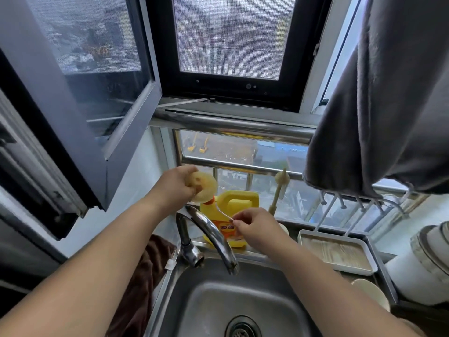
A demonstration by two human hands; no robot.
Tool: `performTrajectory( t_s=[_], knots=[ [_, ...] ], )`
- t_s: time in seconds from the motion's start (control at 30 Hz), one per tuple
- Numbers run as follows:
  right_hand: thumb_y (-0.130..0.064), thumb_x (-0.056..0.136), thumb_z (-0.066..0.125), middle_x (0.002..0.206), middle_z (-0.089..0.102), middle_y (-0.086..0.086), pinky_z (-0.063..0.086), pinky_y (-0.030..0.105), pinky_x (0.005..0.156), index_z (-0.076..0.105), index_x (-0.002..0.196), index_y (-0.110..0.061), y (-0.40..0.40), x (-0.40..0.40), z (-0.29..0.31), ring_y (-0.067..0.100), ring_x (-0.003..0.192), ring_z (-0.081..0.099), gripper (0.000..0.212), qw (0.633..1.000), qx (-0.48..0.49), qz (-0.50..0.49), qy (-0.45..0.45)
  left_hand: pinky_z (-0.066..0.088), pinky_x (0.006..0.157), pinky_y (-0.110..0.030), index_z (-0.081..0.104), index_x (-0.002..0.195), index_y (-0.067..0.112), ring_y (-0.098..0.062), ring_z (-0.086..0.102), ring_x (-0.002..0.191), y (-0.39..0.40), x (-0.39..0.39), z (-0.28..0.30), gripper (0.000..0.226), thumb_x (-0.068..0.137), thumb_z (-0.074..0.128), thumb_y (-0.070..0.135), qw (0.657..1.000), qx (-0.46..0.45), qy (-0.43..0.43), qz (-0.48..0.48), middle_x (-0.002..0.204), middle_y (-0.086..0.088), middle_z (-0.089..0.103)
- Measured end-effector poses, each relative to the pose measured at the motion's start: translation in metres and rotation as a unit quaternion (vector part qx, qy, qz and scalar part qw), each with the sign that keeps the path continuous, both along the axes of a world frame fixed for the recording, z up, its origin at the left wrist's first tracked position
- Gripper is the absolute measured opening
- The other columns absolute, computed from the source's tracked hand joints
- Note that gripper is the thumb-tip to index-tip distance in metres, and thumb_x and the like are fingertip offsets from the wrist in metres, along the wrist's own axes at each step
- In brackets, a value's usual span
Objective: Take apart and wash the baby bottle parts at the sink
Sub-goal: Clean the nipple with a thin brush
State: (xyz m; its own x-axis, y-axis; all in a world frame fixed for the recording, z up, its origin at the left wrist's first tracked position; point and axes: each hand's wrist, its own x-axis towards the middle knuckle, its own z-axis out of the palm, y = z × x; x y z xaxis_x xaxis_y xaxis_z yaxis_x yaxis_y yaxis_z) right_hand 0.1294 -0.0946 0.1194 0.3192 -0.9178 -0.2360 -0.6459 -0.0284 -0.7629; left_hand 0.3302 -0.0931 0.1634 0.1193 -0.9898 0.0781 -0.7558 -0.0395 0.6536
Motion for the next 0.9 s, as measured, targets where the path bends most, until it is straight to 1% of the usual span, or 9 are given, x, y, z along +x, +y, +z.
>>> performTrajectory(
  t_s=[0.13,0.23,0.3,0.37,0.43,0.53,0.67,0.77,0.9],
  knots=[
    [-0.025,0.095,0.054,0.083,0.066,-0.008,0.052,0.03,0.084,0.068,0.105,-0.021,-0.001,-0.003,-0.003,0.011,0.087,0.064,0.018,1.0,0.007,-0.001,-0.003,0.049,0.064,-0.032,0.044,0.124,0.042,-0.03,0.059,0.069,0.005,0.003,-0.004,0.051,0.088,0.057,0.01,0.998,-0.02,0.041,-0.046,0.085,-0.013,0.059],
    [-0.028,0.095,0.054,0.083,0.067,-0.009,0.053,0.034,0.084,0.067,0.102,-0.026,0.0,-0.006,-0.004,0.01,0.086,0.064,0.015,1.0,0.008,-0.003,-0.008,0.048,0.06,-0.019,0.048,0.122,0.054,-0.003,0.061,0.066,0.006,0.001,-0.005,0.056,0.095,0.045,0.005,0.995,-0.004,0.063,-0.083,0.102,-0.004,0.06],
    [-0.028,0.095,0.054,0.083,0.067,-0.009,0.053,0.033,0.082,0.067,0.1,-0.027,0.0,-0.006,-0.003,0.009,0.086,0.064,0.014,1.0,0.008,-0.003,-0.011,0.048,0.063,-0.02,0.049,0.11,0.061,-0.003,0.06,0.074,0.002,0.001,-0.007,0.059,0.095,0.041,0.004,0.995,0.011,0.032,-0.096,0.112,-0.002,0.06],
    [-0.028,0.095,0.054,0.084,0.067,-0.008,0.054,0.034,0.083,0.067,0.099,-0.027,0.001,-0.006,-0.003,0.01,0.085,0.065,0.013,1.0,0.007,-0.004,-0.012,0.048,0.073,-0.023,0.052,0.107,0.059,-0.015,0.059,0.093,-0.001,0.003,-0.009,0.059,0.095,0.04,0.002,0.995,0.014,0.014,-0.099,0.122,-0.001,0.058],
    [-0.028,0.095,0.055,0.086,0.068,-0.007,0.054,0.036,0.084,0.067,0.099,-0.027,0.001,-0.006,-0.005,0.01,0.086,0.065,0.013,1.0,0.006,-0.006,-0.01,0.042,0.076,-0.017,0.057,0.115,0.045,-0.011,0.052,0.102,-0.003,0.005,-0.01,0.047,0.097,0.043,0.004,0.995,0.011,0.013,-0.102,0.123,0.0,0.057],
    [-0.028,0.095,0.055,0.086,0.067,-0.006,0.055,0.035,0.083,0.068,0.102,-0.024,0.0,-0.005,-0.007,0.01,0.085,0.064,0.015,1.0,0.004,-0.009,-0.005,0.037,0.085,-0.018,0.06,0.124,0.029,-0.01,0.049,0.105,-0.006,0.009,-0.011,0.035,0.098,0.046,0.01,0.996,0.005,0.012,-0.086,0.12,0.001,0.056],
    [-0.028,0.095,0.055,0.084,0.067,-0.007,0.056,0.036,0.082,0.067,0.1,-0.025,-0.001,-0.005,-0.01,0.011,0.083,0.064,0.014,1.0,0.0,-0.008,-0.001,0.035,0.088,-0.019,0.059,0.126,0.023,-0.018,0.049,0.116,-0.011,0.014,-0.016,0.044,0.095,0.042,-0.002,0.997,0.001,-0.02,-0.07,0.124,-0.001,0.054],
    [-0.028,0.095,0.055,0.08,0.067,-0.008,0.056,0.036,0.08,0.067,0.097,-0.028,-0.001,-0.005,-0.012,0.012,0.082,0.065,0.012,1.0,-0.001,-0.008,-0.002,0.035,0.094,-0.018,0.061,0.124,0.027,-0.014,0.045,0.125,-0.014,0.016,-0.017,0.055,0.089,0.038,-0.008,0.994,0.023,-0.048,-0.09,0.139,0.008,0.048],
    [-0.028,0.095,0.055,0.076,0.065,-0.01,0.053,0.03,0.069,0.067,0.099,-0.027,-0.002,-0.005,-0.013,0.009,0.077,0.063,0.013,1.0,0.001,-0.007,-0.002,0.051,0.087,-0.031,0.058,0.119,0.044,-0.011,0.054,0.114,-0.018,0.02,-0.019,0.068,0.083,0.034,-0.009,0.989,0.071,-0.067,-0.115,0.139,0.024,0.046]
  ],
)
